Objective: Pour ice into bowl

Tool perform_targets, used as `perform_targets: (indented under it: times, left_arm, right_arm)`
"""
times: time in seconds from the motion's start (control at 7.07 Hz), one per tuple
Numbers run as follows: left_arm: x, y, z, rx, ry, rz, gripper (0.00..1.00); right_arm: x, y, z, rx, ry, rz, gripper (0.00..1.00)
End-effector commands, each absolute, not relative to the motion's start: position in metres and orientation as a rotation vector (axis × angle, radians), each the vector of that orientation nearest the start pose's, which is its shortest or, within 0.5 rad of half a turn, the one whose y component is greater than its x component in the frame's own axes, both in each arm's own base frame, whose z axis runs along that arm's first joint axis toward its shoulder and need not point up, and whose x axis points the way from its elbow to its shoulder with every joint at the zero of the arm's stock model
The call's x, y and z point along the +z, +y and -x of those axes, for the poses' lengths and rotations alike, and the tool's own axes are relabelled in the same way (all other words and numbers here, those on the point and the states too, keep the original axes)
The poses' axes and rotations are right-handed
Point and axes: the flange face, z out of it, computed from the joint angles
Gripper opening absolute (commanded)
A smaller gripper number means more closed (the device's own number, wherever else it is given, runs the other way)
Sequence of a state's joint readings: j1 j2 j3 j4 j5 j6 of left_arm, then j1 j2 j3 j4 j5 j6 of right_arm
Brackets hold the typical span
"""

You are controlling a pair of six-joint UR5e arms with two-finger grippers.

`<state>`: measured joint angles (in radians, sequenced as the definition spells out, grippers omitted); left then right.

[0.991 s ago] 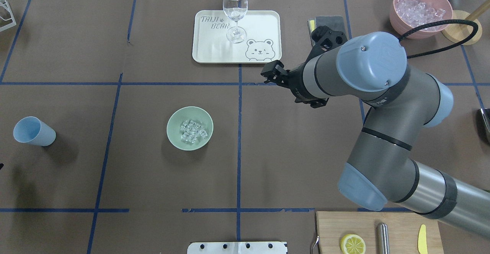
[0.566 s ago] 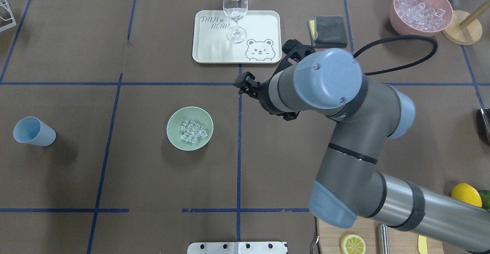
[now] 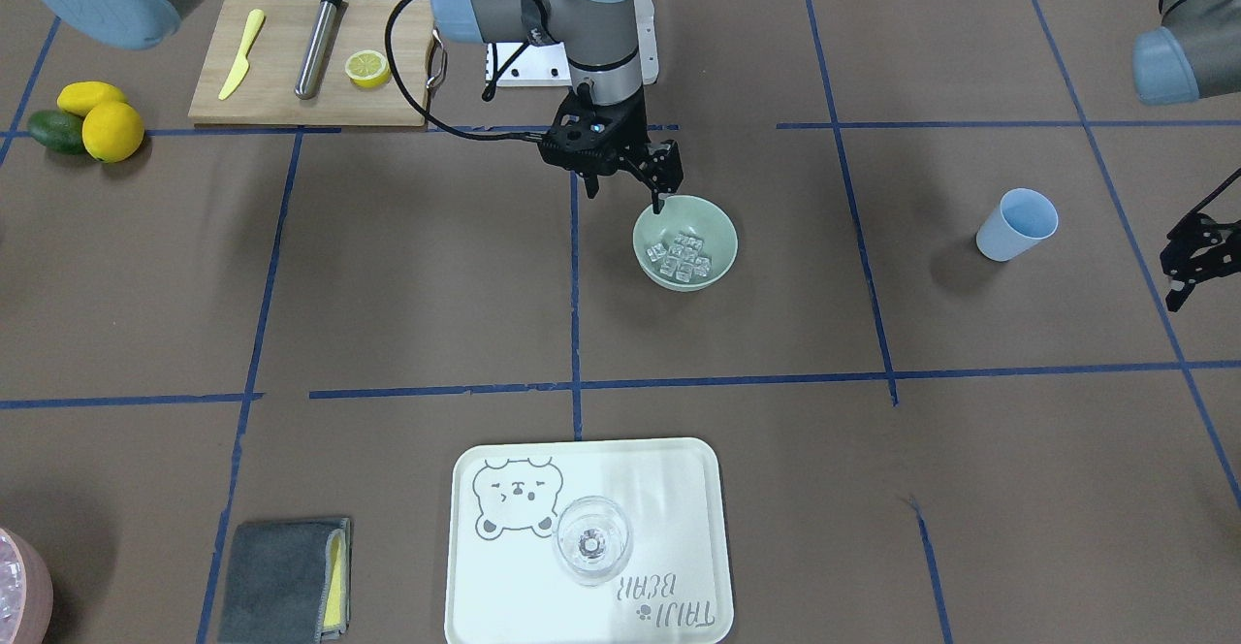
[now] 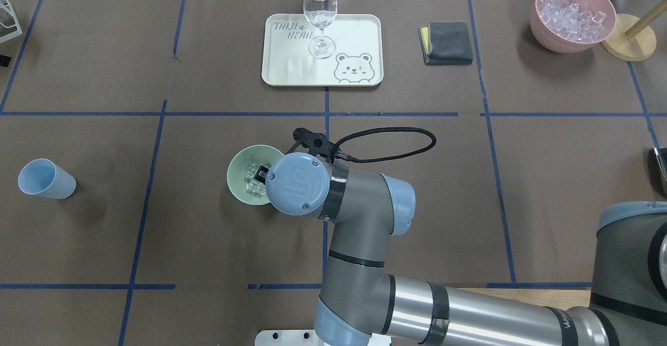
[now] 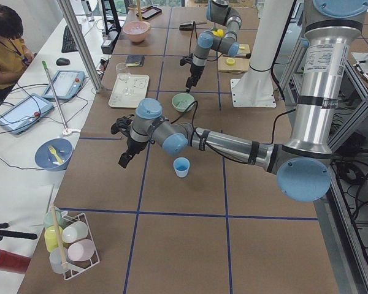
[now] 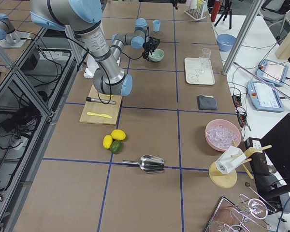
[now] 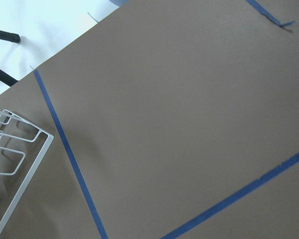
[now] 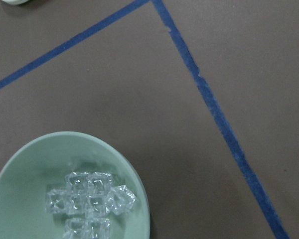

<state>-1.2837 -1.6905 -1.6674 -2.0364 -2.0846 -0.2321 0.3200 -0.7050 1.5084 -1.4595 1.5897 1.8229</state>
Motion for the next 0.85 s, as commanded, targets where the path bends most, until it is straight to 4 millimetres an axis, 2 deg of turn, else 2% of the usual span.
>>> perform_targets:
  times: [0.0,0.28,0.57,0.71]
  left_arm:
    - [0.500,-0.567,-0.080,0.191,0.684,-0.491,1.00]
    - [0.503,-0.564,-0.079,0.195,0.683,-0.490,1.00]
    - [0.501,-0.563,-0.079,0.194,0.684,-0.492,1.00]
    - [0.500,-0.561,-0.077,0.195,0.683,-0.497,1.00]
  right_arm:
    - [0.145,-0.360,0.679,0.515,-0.882,-0.016,0.95]
    - [0.138,-0.366,0.690,0.512,-0.877,-0.030,0.82]
    - [0.146,-0.368,0.696,0.459,-0.855,-0.068,0.78]
    - [0.142,-0.369,0.695,0.460,-0.861,-0.069,0.38]
